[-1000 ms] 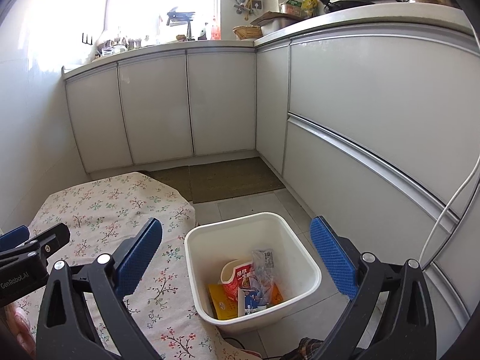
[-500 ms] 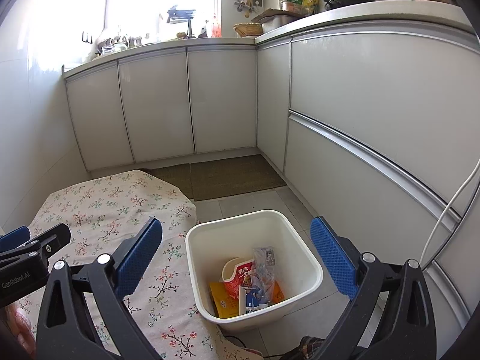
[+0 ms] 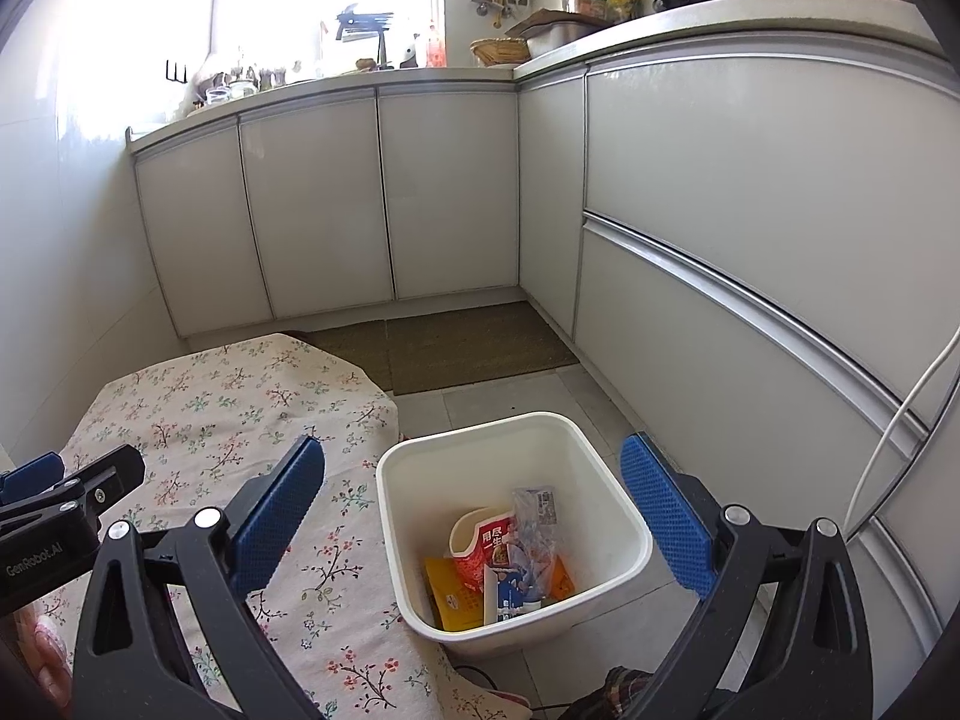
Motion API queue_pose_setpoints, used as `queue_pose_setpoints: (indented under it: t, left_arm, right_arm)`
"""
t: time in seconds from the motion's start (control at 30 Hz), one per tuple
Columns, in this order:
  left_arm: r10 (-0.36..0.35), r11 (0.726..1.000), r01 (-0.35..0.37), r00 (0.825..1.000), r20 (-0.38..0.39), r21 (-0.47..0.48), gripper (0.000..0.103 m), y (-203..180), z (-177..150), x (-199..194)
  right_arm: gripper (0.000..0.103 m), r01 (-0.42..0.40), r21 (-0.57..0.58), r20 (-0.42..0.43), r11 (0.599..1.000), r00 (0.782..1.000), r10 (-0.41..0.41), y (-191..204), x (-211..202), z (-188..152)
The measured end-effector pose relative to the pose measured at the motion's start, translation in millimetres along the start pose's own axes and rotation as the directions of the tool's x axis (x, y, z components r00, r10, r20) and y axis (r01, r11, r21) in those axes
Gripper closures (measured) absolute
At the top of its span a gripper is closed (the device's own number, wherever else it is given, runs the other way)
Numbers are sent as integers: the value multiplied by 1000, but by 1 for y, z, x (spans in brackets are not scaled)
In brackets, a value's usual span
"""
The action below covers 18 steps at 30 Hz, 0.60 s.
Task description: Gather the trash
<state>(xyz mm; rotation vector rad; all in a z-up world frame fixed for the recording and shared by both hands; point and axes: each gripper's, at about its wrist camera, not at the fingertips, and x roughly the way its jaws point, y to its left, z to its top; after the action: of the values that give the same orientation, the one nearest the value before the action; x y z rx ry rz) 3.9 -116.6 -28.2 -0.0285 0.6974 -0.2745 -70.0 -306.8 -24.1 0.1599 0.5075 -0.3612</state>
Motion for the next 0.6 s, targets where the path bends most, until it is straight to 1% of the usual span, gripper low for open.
queue_pose_setpoints:
  t: [0.6]
  left_arm:
    - [-7,1000,7,1000,-14,-5,8,2,-1,3]
  right_arm:
    - [7,-1,4,-21,1000,1000,1,1,2,-3]
